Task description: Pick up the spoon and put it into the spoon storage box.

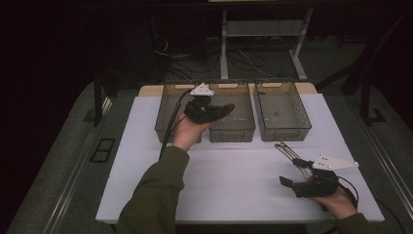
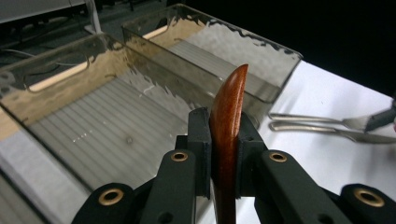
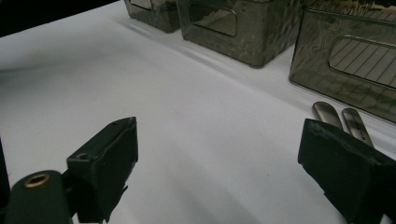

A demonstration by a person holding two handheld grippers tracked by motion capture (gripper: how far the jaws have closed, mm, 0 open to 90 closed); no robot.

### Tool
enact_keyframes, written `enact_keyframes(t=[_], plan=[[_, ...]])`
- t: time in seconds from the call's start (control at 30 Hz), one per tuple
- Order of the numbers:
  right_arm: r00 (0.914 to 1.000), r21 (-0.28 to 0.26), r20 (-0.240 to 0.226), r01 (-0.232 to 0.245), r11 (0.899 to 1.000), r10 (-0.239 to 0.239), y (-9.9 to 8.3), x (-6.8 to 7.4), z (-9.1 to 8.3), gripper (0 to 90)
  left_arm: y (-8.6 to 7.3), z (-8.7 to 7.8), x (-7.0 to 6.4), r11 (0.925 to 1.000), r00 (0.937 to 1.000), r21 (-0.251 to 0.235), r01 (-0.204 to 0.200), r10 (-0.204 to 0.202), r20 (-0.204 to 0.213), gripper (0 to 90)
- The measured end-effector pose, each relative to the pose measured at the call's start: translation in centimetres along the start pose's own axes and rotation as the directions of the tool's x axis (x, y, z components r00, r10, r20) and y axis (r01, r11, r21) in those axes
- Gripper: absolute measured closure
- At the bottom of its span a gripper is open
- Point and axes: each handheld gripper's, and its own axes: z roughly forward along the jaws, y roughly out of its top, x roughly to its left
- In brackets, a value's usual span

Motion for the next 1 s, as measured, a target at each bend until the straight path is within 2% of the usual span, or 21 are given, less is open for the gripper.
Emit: enact_keyframes(t=[0.27, 0.47, 0.53, 0.73, 1.0], plan=[[1.0, -0.005, -0.006, -0.006, 1.0, 0.006, 0.0, 0.0, -0.1, 11.2, 1.8, 2.5, 1.5, 0.9999, 0.9998, -0.013, 0.001, -0.002, -0.018, 79.6], [0.9999, -0.01, -0.006, -0.012, 1.0, 0.012, 0.0, 0.0, -0.1, 11.2, 3.1, 4.6, 2.0, 0.9991, 0.9996, -0.033, 0.025, -0.025, -0.012, 79.6], [0.9999, -0.01, -0.009, -0.011, 1.0, 0.011, 0.0, 0.0, -0.2, 11.2, 3.4, 5.2, 2.2, 0.9997, 0.9999, -0.023, 0.008, -0.008, -0.013, 79.6], [0.9998, -0.016, -0.017, -0.014, 1.0, 0.014, 0.1, 0.0, -0.3, 11.2, 4.0, 7.2, 2.6, 0.9992, 0.9995, -0.027, 0.03, -0.03, -0.01, 79.6], [0.9996, -0.025, -0.018, -0.02, 0.999, 0.02, 0.1, 0.0, -0.4, 11.2, 4.1, 9.3, 2.6, 0.9996, 0.9993, -0.01, 0.028, -0.028, -0.026, 79.6]])
